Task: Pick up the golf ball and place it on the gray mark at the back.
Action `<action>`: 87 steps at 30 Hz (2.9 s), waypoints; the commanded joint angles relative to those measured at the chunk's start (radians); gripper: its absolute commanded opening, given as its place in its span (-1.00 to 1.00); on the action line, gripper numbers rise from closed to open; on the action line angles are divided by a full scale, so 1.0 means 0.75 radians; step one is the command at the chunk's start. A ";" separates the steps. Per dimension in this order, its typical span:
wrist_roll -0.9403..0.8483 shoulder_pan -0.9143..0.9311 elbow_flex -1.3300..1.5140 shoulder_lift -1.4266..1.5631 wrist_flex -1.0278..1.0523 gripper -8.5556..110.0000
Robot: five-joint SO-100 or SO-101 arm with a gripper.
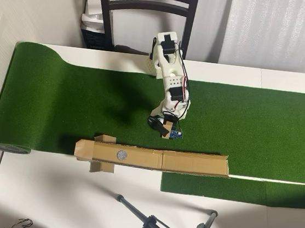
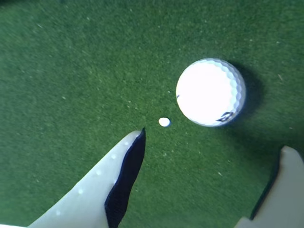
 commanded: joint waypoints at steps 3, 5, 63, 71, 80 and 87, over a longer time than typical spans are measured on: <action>0.059 0.049 -0.129 -0.014 -0.020 -0.11; 0.063 0.049 -0.133 -0.035 -0.022 -0.11; 0.012 0.065 -0.119 -0.284 -0.119 -0.11; 0.020 0.123 -0.131 -0.284 -0.143 -0.11; 0.029 0.106 -0.131 -0.284 -0.143 -0.11; 0.031 0.086 -0.125 -0.286 -0.143 -0.11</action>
